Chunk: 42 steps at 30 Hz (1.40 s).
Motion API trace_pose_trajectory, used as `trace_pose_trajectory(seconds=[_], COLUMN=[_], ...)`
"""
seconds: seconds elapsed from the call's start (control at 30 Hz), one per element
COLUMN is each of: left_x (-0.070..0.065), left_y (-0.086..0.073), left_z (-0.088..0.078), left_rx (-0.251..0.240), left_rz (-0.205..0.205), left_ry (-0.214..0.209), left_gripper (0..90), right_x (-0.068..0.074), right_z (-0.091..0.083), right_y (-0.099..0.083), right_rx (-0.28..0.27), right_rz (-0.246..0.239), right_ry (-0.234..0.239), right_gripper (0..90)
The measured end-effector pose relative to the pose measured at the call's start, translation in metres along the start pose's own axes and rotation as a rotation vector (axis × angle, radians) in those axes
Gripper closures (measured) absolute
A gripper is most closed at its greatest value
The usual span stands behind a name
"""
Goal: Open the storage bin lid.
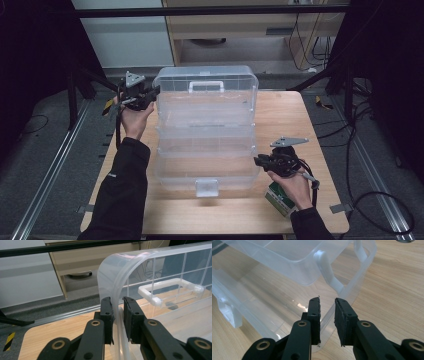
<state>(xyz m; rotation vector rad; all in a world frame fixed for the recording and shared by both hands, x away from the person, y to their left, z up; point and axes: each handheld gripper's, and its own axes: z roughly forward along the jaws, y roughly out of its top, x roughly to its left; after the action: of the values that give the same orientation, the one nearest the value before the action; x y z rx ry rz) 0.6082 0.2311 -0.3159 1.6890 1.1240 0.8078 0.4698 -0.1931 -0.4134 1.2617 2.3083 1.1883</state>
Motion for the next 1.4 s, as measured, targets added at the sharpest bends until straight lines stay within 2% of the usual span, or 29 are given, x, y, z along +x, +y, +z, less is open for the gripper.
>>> trace_pose_trajectory(seconds=[0.7, 0.9, 1.4], left_x=[0.008, 0.01, 0.012], left_y=[0.004, 0.002, 0.003], left_z=[0.024, 0.03, 0.047], left_rx=[0.035, 0.027, 0.063], left_rz=[-0.016, -0.035, -0.034], left_ry=[-0.006, -0.009, 0.013], left_gripper=[78.0, 78.0, 77.4], right_x=[0.0, 0.0, 0.0], right_z=[0.0, 0.0, 0.0], right_y=[0.0, 0.0, 0.0], right_rx=[0.003, 0.003, 0.003], right_rz=[-0.006, -0.007, -0.006], right_ry=[-0.003, -0.001, -0.001], right_gripper=[74.9, 74.8, 74.8])
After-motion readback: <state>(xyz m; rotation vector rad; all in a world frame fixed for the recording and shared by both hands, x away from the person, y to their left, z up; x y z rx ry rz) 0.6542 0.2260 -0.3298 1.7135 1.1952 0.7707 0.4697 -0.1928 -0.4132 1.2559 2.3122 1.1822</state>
